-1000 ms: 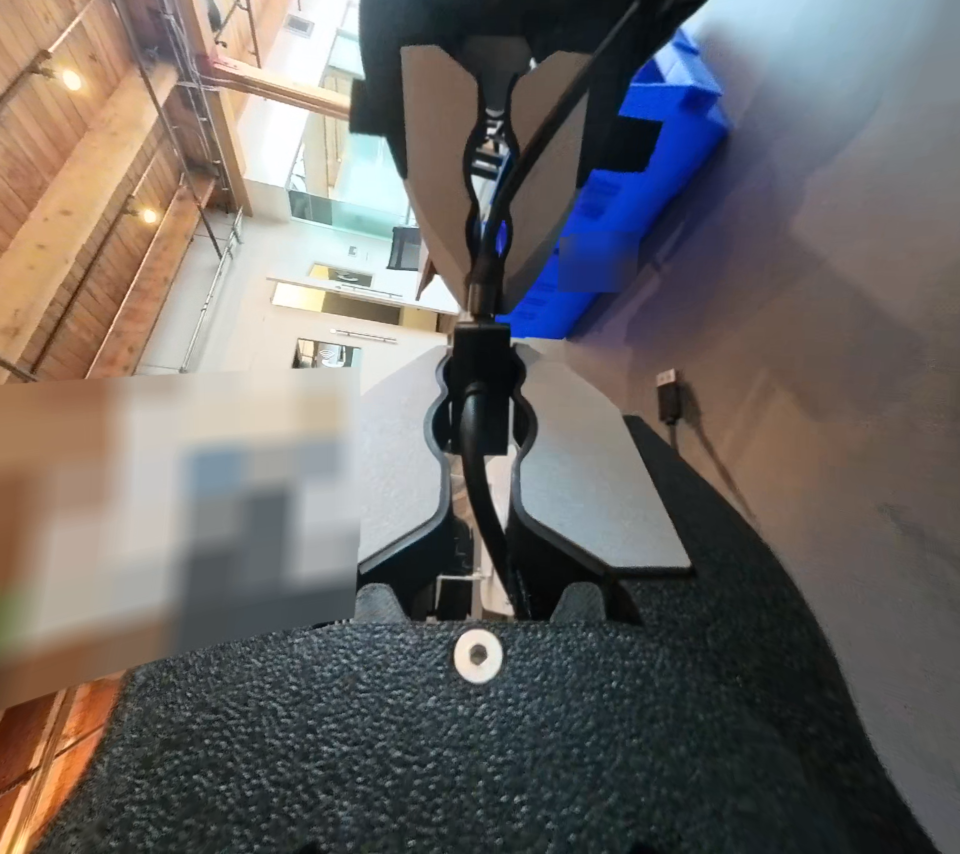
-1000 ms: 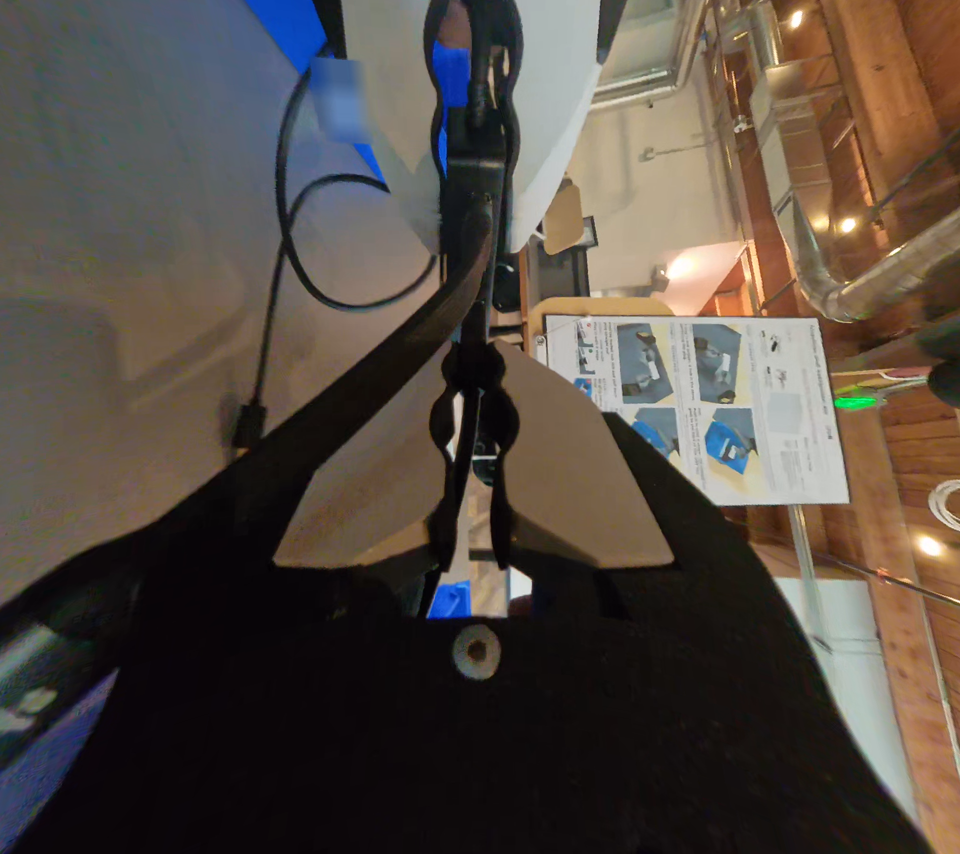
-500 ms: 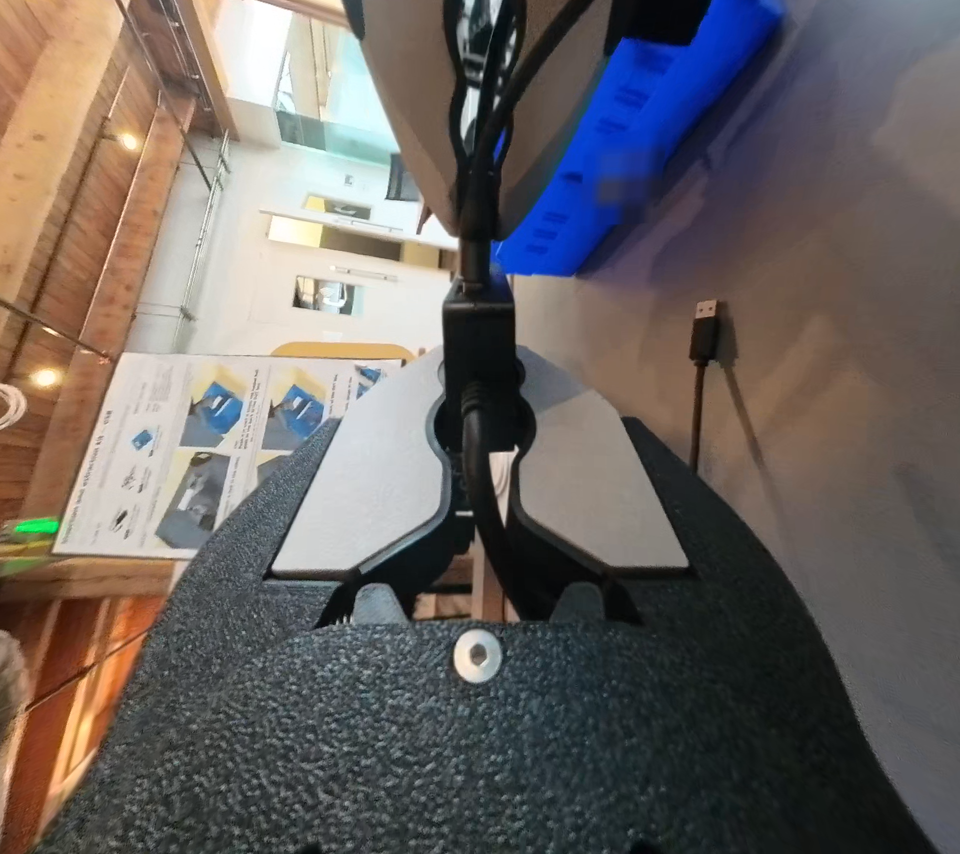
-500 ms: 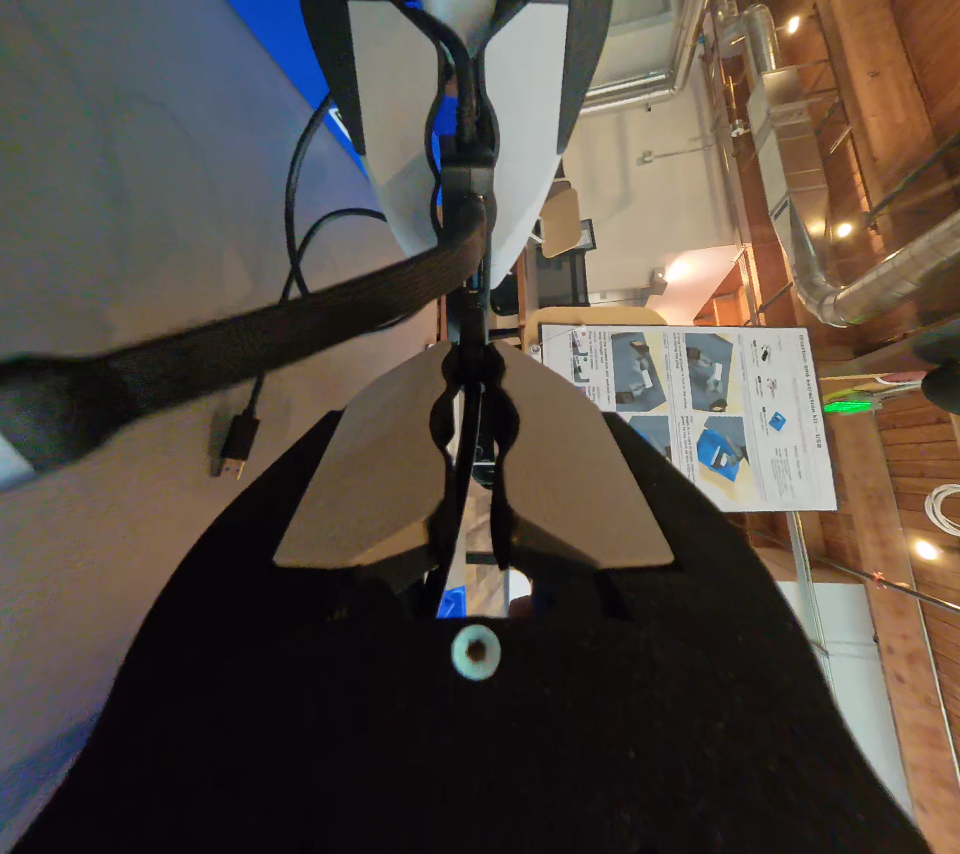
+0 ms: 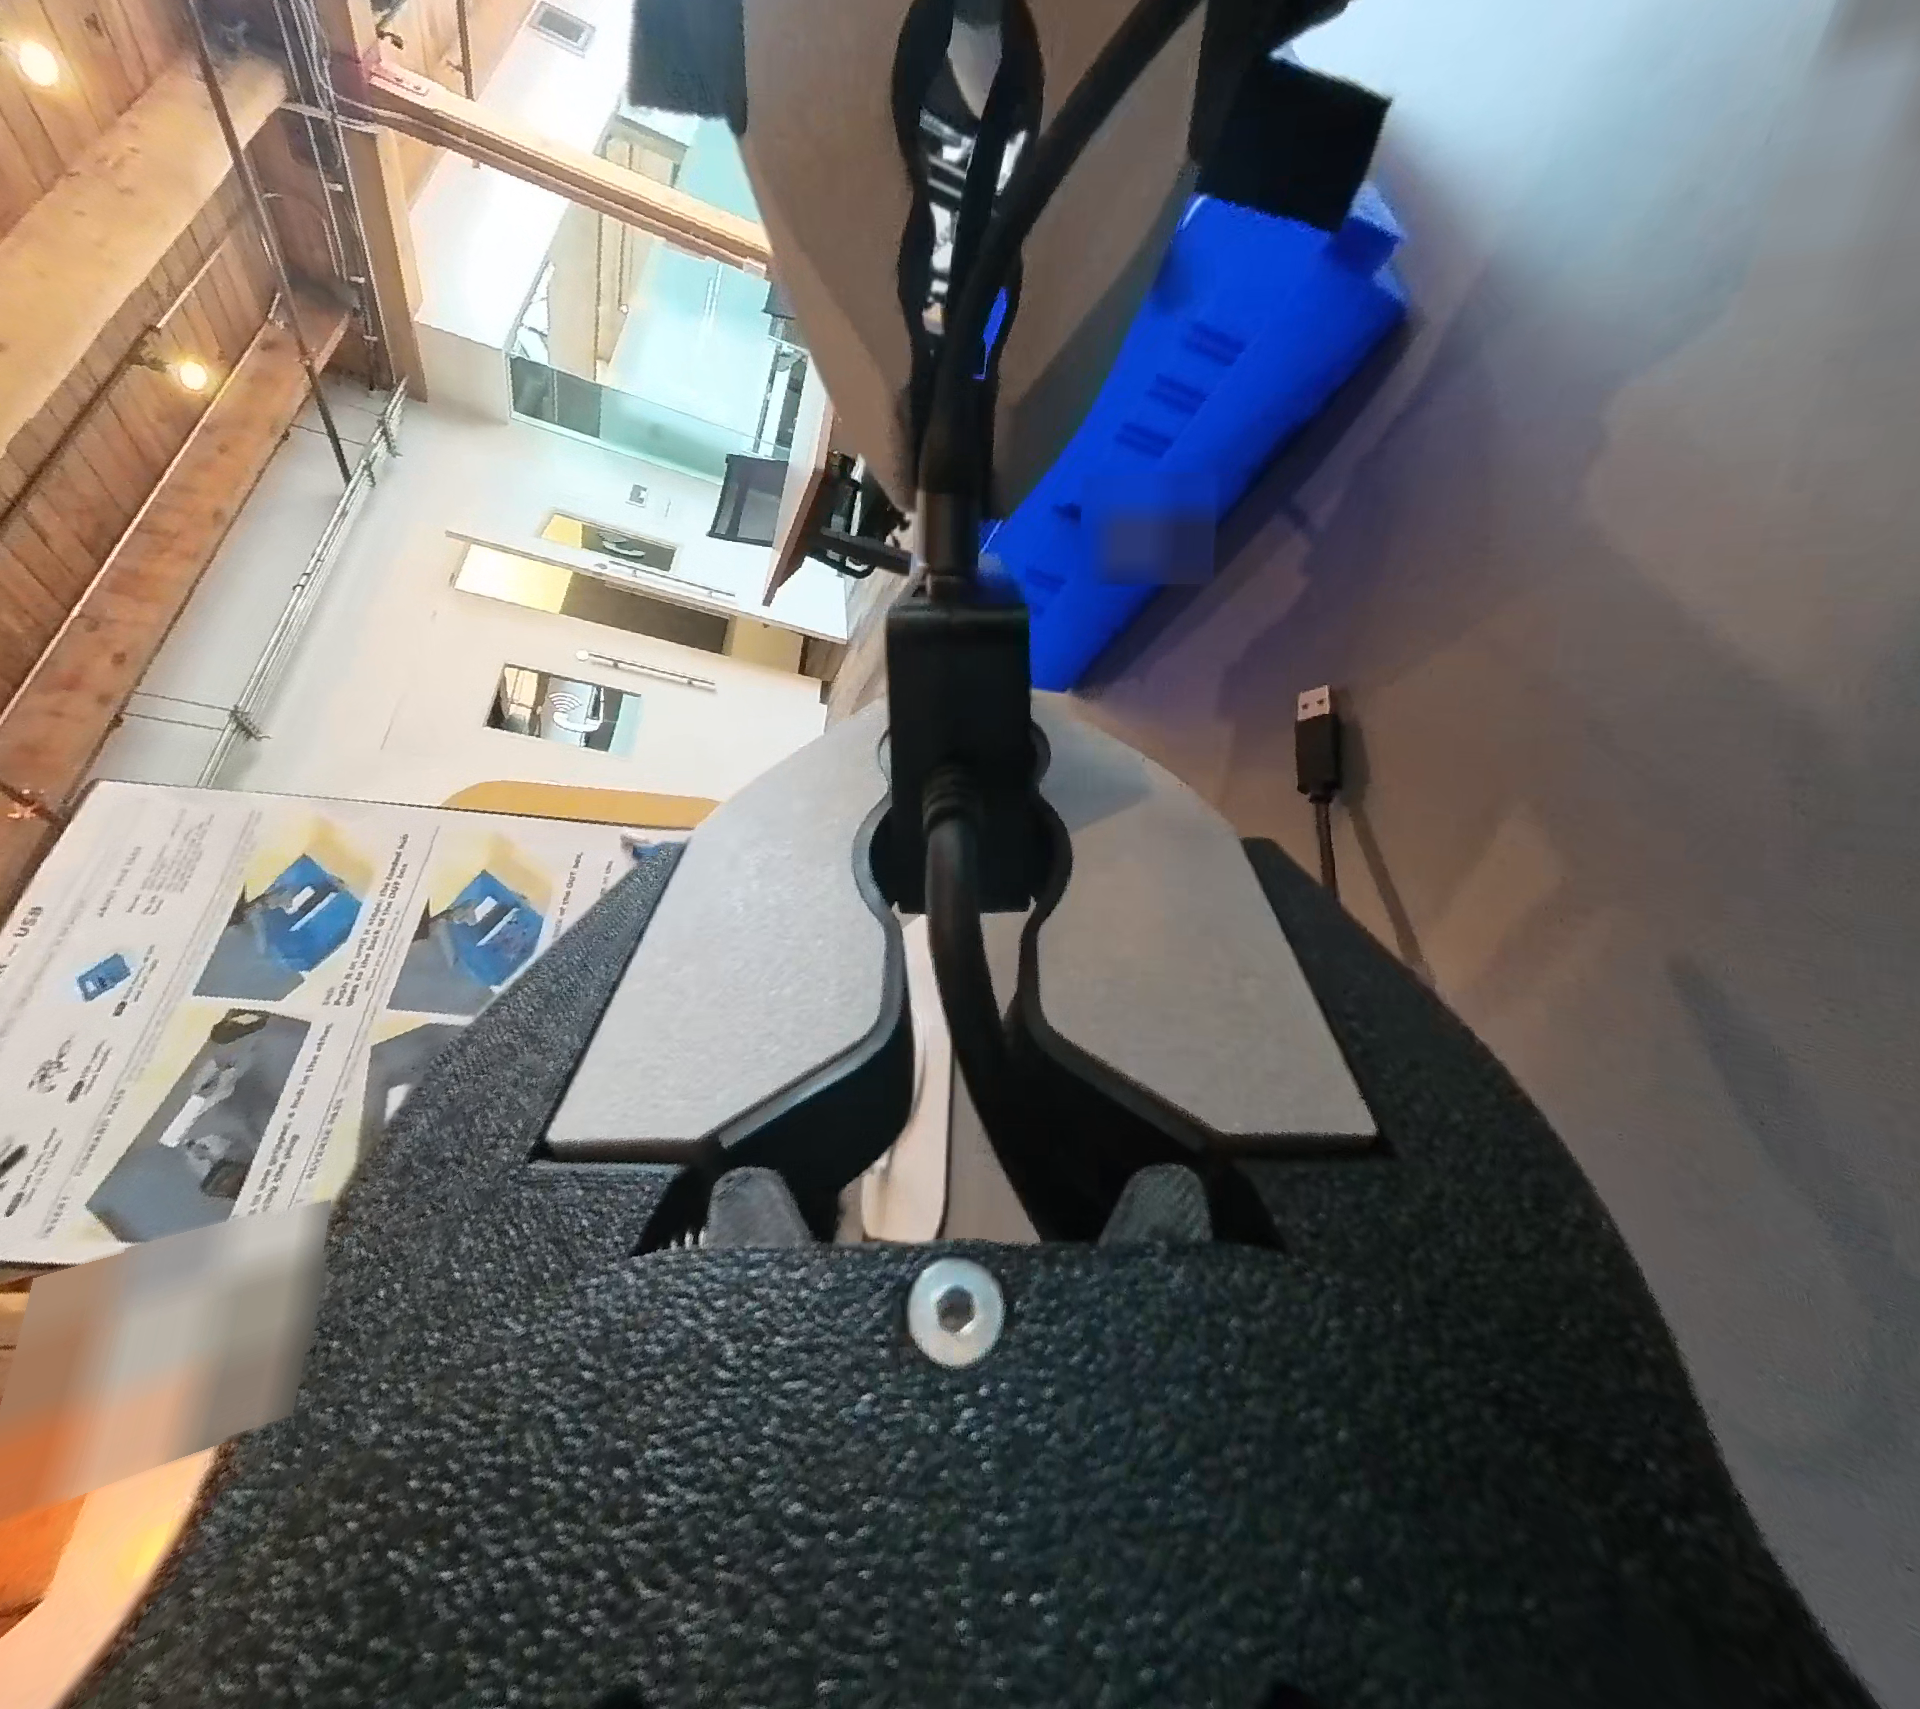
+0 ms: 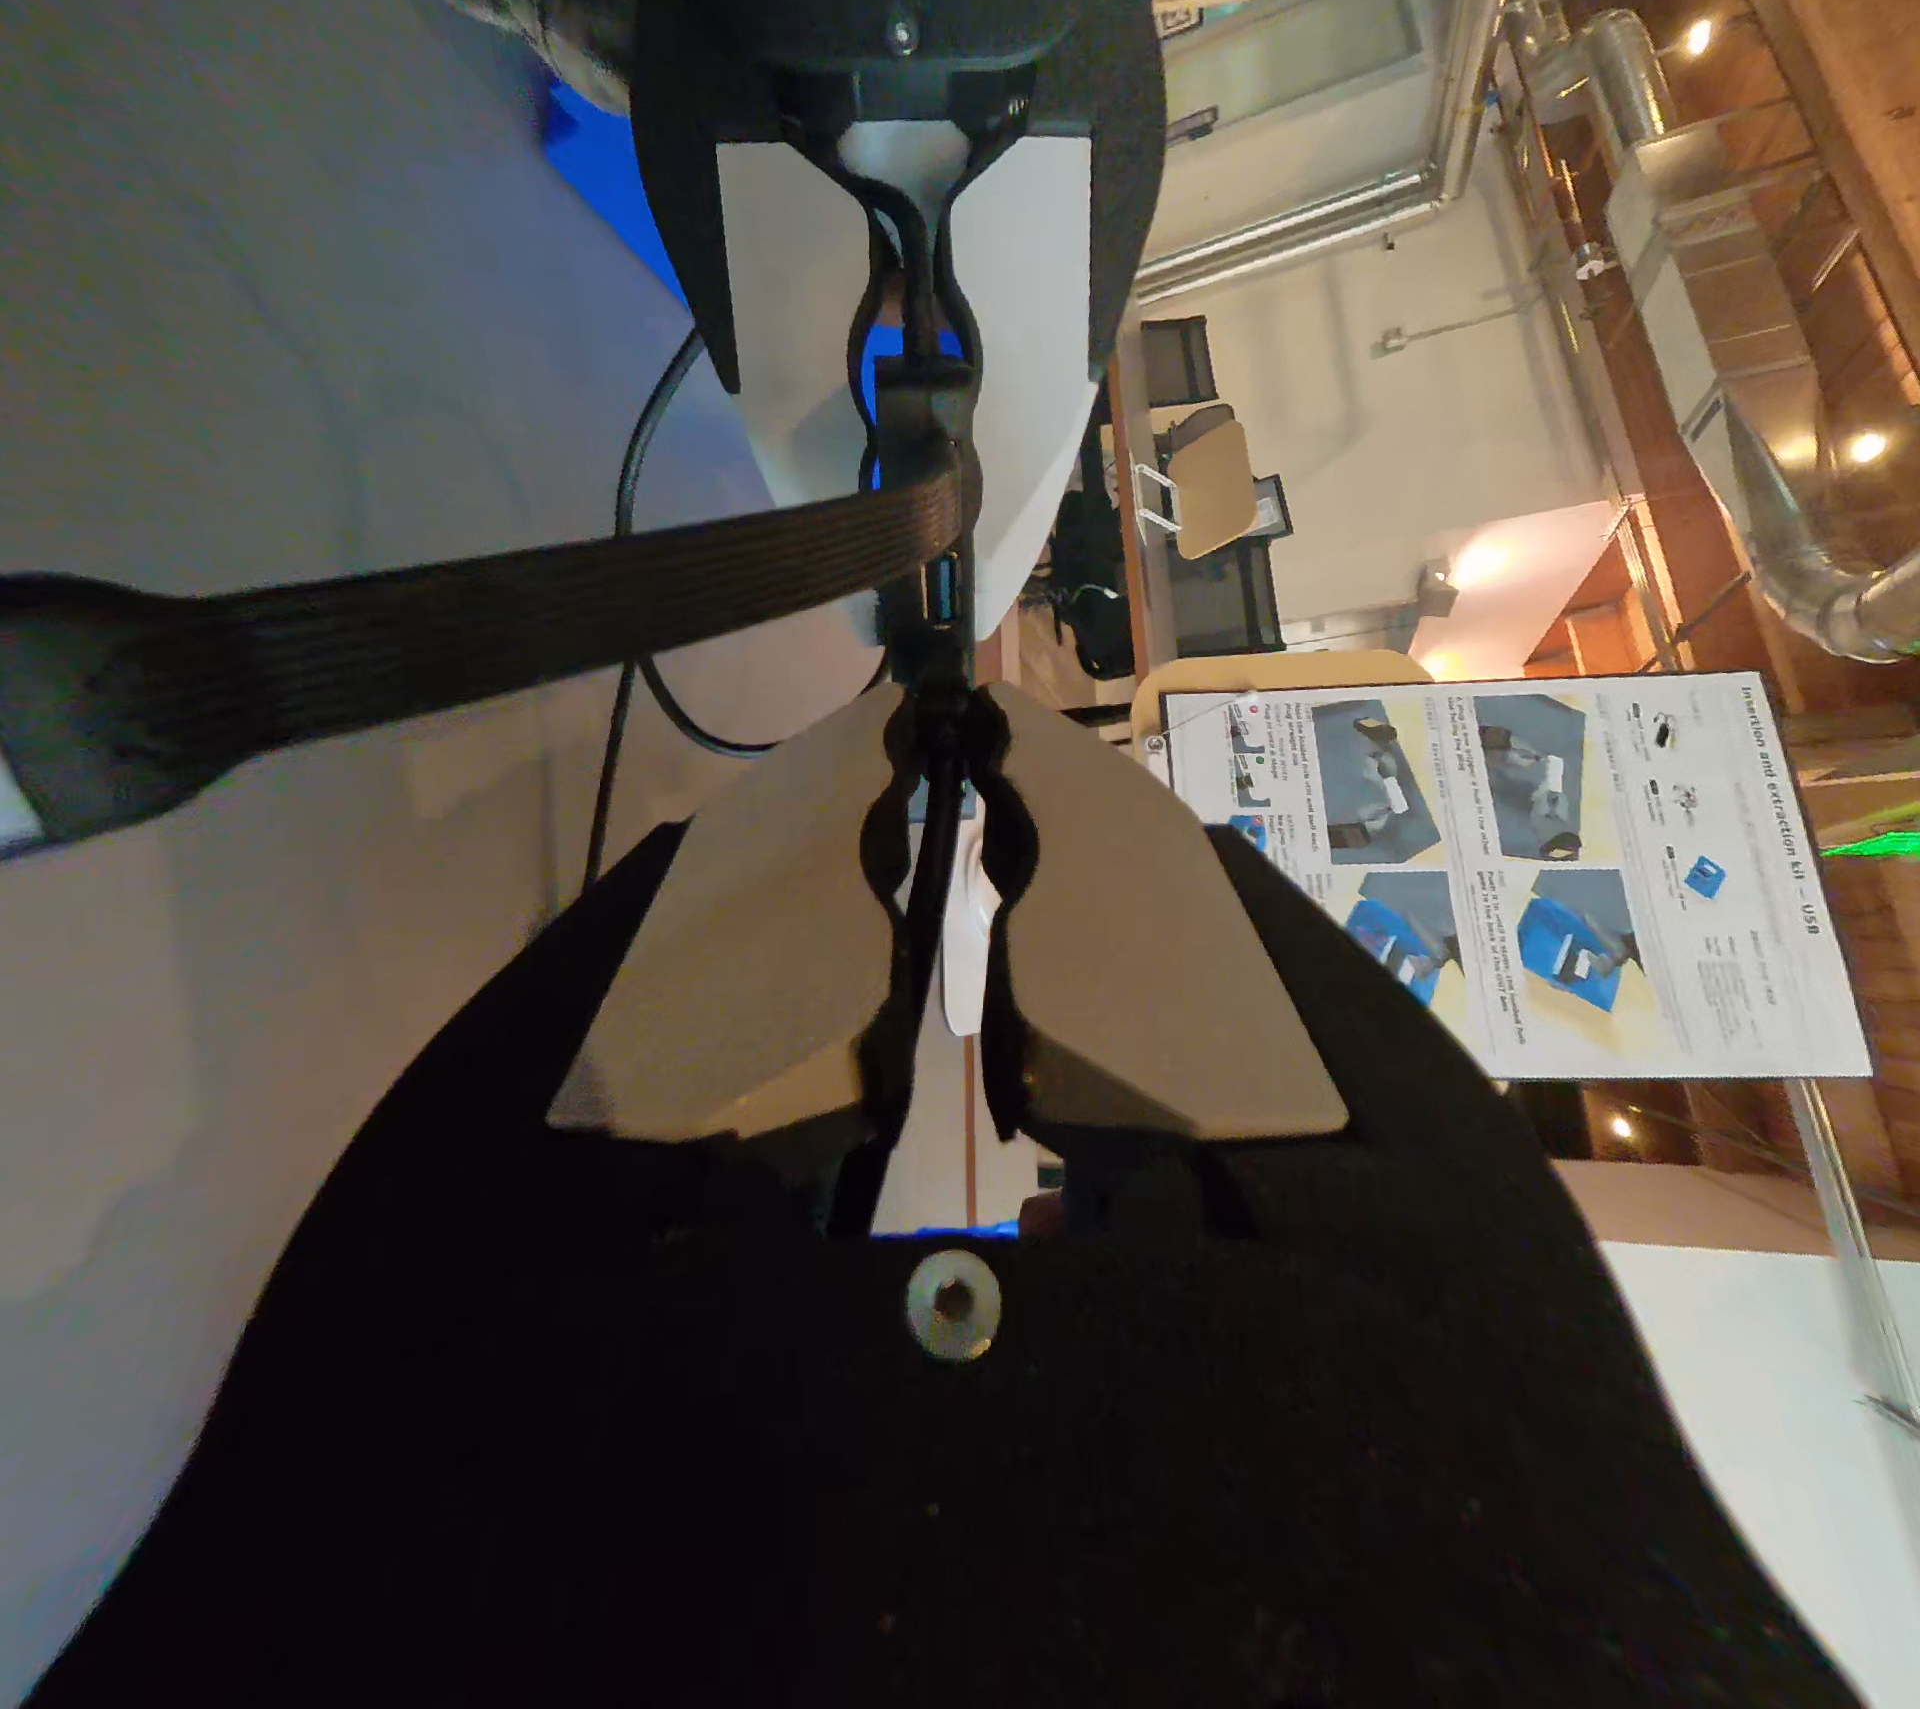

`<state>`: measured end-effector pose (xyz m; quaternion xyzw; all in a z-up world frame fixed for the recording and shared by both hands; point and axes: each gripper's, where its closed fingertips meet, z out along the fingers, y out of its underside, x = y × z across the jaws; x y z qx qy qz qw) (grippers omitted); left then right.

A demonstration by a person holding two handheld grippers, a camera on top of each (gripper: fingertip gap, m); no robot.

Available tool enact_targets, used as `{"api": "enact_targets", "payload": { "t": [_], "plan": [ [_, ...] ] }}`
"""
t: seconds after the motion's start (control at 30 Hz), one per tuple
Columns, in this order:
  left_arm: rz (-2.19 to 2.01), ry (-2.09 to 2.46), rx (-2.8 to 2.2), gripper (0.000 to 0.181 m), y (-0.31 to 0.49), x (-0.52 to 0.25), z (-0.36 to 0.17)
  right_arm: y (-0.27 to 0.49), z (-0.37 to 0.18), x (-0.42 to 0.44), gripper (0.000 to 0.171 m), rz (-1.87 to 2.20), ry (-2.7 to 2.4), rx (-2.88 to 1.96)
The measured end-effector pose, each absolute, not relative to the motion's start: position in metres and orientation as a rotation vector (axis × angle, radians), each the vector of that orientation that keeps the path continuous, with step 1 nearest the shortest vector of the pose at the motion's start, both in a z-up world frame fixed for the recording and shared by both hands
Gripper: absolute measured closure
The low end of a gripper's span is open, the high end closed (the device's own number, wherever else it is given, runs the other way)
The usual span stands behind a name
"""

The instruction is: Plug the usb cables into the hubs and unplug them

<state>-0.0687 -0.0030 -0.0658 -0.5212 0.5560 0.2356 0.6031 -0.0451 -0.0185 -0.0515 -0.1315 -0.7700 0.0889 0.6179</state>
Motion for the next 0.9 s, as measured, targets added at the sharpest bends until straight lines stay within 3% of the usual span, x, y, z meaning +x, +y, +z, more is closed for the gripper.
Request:
{"api": "enact_targets", "payload": {
  "t": [0.9],
  "plan": [
    [0.854, 1.317, -1.135, 0.165, -0.006, -0.068, -0.048, -0.017, -0.039, -0.045, 0.164, 0.049, -1.685, -0.245]
  ]
}}
